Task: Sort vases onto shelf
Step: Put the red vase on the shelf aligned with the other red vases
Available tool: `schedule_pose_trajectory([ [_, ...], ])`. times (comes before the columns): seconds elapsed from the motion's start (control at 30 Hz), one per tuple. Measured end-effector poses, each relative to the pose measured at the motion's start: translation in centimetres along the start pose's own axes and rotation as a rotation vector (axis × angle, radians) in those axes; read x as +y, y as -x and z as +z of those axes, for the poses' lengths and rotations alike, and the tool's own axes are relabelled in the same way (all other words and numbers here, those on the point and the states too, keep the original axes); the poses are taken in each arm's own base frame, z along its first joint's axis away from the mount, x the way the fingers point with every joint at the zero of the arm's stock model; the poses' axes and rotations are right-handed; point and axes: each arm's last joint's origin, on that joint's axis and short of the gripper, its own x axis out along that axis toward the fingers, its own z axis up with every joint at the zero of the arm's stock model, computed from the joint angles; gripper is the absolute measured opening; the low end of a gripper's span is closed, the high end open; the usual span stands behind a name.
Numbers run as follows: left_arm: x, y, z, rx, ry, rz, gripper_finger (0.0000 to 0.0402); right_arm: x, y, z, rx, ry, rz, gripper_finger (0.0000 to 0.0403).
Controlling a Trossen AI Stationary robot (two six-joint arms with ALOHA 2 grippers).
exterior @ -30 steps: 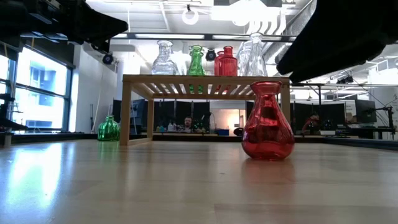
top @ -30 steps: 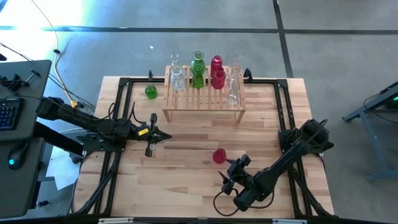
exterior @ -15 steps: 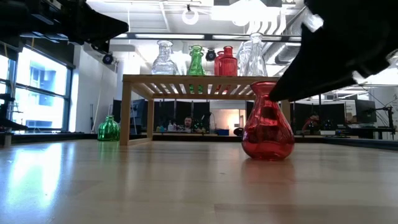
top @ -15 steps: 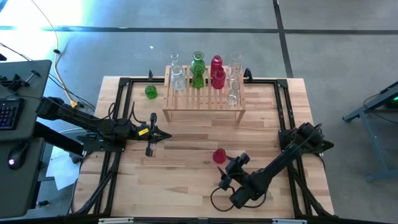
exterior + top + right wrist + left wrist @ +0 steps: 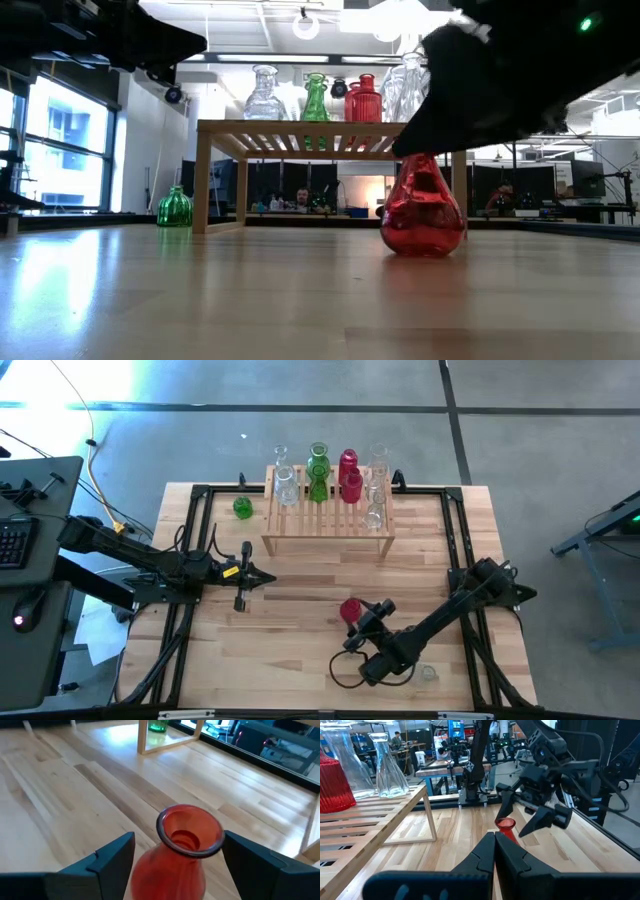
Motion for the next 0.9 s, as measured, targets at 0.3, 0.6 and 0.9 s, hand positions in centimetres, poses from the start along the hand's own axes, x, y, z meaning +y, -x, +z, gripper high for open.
schedule_pose_trajectory([
  [0.3,0.0,0.0,0.0,0.0,0.0,0.0,0.0,0.5,-1.3,-0.5,-0.091,0.013,-0.047,0.0213],
  [0.6,0.0,0.0,0.0,0.0,0.0,0.0,0.0,1.6,-0.4,0.5,-0.102,0.078,-0.023,0.014],
  [0.9,0.0,0.0,0.0,0.0,0.0,0.0,0.0,3.4,-1.8,10.7,-0.1,0.185,-0.096,0.014],
])
